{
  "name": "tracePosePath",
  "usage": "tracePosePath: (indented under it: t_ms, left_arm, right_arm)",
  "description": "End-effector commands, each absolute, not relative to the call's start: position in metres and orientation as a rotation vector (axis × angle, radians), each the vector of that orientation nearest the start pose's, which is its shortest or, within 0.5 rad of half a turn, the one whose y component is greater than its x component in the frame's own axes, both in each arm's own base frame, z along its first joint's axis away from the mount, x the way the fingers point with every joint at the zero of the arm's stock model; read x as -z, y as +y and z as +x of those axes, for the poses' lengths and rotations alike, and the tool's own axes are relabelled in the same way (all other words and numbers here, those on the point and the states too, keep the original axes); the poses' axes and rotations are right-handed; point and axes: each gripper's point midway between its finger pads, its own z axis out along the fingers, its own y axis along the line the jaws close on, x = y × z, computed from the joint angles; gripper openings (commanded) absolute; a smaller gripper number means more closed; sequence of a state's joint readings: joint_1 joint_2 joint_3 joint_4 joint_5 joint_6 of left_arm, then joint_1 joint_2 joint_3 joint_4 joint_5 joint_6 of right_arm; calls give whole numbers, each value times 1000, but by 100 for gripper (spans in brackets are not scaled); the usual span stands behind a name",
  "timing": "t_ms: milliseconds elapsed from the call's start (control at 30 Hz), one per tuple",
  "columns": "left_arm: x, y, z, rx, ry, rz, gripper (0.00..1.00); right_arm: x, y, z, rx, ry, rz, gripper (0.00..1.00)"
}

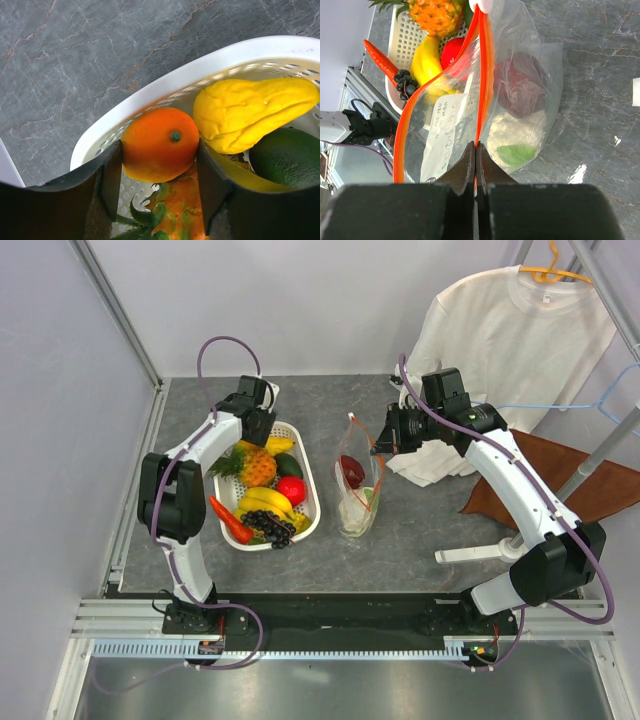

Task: Place the food in the zip-top bag and seal the zipper
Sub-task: Pick up the fake fruit from the bin.

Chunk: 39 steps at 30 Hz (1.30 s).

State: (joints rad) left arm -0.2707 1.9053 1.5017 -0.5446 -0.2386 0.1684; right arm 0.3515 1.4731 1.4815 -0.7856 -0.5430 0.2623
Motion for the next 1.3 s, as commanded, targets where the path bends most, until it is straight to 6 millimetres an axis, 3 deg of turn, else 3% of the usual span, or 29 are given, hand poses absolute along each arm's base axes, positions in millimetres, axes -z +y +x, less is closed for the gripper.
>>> tracePosePath:
  t_ms: [0, 167, 400, 467, 533, 667, 733, 833, 933, 1067, 1133, 1267]
  left_arm:
    - [-140, -76, 471, -272, 2358, 372, 52]
    - [-182, -73, 466, -269, 2278, 351, 44]
    - [-238, -80, 451, -169, 2176, 338, 41]
    - [-266, -87, 443, -95, 2127, 321, 41]
    - [-295, -110, 432, 65, 2067, 363, 41]
    - [-356, -158, 392, 362, 1944, 440, 43]
    - [-391, -187, 363, 528, 1857, 506, 43]
    - [-423, -222, 326, 728, 1791, 549, 43]
    - [-432, -256, 295, 892, 1773, 603, 43]
    - [-433, -291, 270, 1053, 1762, 633, 44]
    - [-428, -306, 262, 1095, 1764, 661, 44]
    - [-398, -328, 257, 1123, 1846, 695, 44]
  right_arm:
    - [-262, 223, 314, -938, 2337, -397, 0]
    - [-263, 222, 314, -934, 2333, -400, 0]
    - [-263, 221, 314, -927, 2333, -405, 0]
    - [-263, 222, 315, -930, 2335, -404, 0]
    - [-263, 223, 315, -932, 2332, -403, 0]
    - [-263, 224, 318, -940, 2336, -397, 0]
    - [-264, 225, 319, -946, 2332, -398, 0]
    - [-266, 227, 321, -957, 2325, -393, 0]
    - [-268, 229, 321, -972, 2319, -391, 0]
    - [-274, 233, 318, -1004, 2308, -399, 0]
    - [-276, 234, 317, -1012, 2303, -396, 0]
    - [-287, 236, 315, -1038, 2278, -405, 0]
